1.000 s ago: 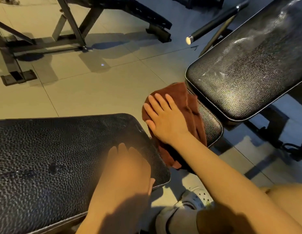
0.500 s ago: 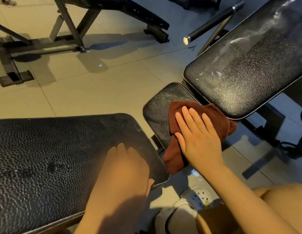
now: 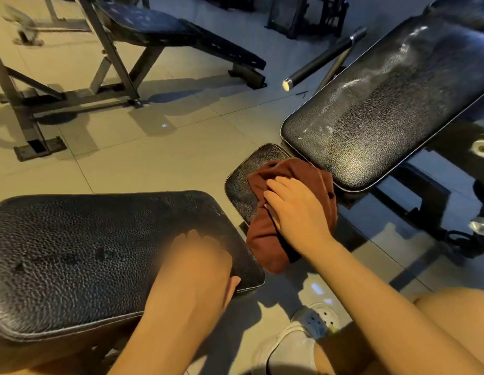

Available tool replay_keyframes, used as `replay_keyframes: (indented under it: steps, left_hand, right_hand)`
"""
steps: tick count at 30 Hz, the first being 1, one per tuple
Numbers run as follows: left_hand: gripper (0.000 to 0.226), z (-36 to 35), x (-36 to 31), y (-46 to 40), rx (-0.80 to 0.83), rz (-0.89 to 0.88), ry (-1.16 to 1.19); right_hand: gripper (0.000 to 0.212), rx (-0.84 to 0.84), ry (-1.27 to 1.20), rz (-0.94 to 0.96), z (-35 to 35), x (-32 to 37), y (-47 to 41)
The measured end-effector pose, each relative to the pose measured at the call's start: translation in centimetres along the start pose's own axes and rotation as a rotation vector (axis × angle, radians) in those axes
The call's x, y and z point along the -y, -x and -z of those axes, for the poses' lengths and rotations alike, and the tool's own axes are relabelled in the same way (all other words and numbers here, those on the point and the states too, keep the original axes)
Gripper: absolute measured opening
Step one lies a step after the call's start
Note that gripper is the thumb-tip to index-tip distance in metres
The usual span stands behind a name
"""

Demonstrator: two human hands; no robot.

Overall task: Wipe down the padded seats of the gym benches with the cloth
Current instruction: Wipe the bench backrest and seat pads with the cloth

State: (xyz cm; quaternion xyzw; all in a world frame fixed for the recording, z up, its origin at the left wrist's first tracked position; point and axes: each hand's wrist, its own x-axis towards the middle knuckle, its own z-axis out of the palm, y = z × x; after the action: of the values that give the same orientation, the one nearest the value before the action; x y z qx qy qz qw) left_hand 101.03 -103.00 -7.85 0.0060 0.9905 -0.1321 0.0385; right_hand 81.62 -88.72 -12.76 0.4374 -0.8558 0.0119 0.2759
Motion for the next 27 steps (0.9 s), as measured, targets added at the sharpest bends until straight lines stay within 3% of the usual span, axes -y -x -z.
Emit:
replay_keyframes:
  steps: [4, 7, 9, 12, 14, 16, 18, 20, 23, 25, 27]
  left_hand:
    - [0.046, -0.2, 0.7, 0.1, -0.029, 0.0, 0.068]
    - [0.042, -1.5, 0.7, 0.0, -0.137, -0.018, 0.123]
    - [0.04, -1.7, 0.8, 0.0, -0.203, -0.029, 0.132]
    - [0.03, -1.9, 0.6, -0.3, -0.369, -0.09, 0.208]
    - [0.044, -1.3, -0.4, -0.6, -0.441, -0.095, 0.381]
    - [0.059, -0.2, -2.2, -0.9, -0.401, -0.088, 0.599]
    - [0.068, 0.1, -4.3, -1.4, -0.179, -0.094, 0.928]
    - [0.067, 0.2, -6.1, -2.4, -0.054, -0.083, 1.407]
    - [0.054, 0.2, -7.1, -3.4, 0.108, -0.022, 1.978]
    - [0.042, 0.3, -7.1, -3.3, 0.083, -0.052, 1.958]
    - [0.023, 0.6, -6.9, -3.3, -0.06, -0.028, 1.863]
  right_hand:
    - [0.011, -0.049, -0.004, -0.027, 2.6, 0.6, 4.5]
    - [0.016, 0.01, -0.054, -0.101, 4.6, 1.4, 7.0]
    - [0.019, 0.052, -0.181, -0.309, 6.0, 2.0, 8.1]
    - [0.016, -0.091, -0.533, -0.771, 8.8, 2.1, 9.0]
    - [0.022, -0.22, -0.764, -0.939, 11.3, 2.2, 9.0]
    - [0.017, -0.348, -1.004, -1.018, 13.7, 2.5, 8.6]
    - [0.013, -0.438, -1.163, -1.043, 15.5, 2.8, 8.4]
    - [0.012, -0.472, -1.227, -0.989, 16.6, 2.9, 8.3]
    - [0.039, -0.48, -1.3, -0.909, 17.5, 2.5, 8.9]
    - [0.03, -0.527, -1.336, -0.924, 17.7, 1.9, 9.3]
    - [0.01, -0.576, -1.395, -0.972, 17.6, 1.5, 9.8]
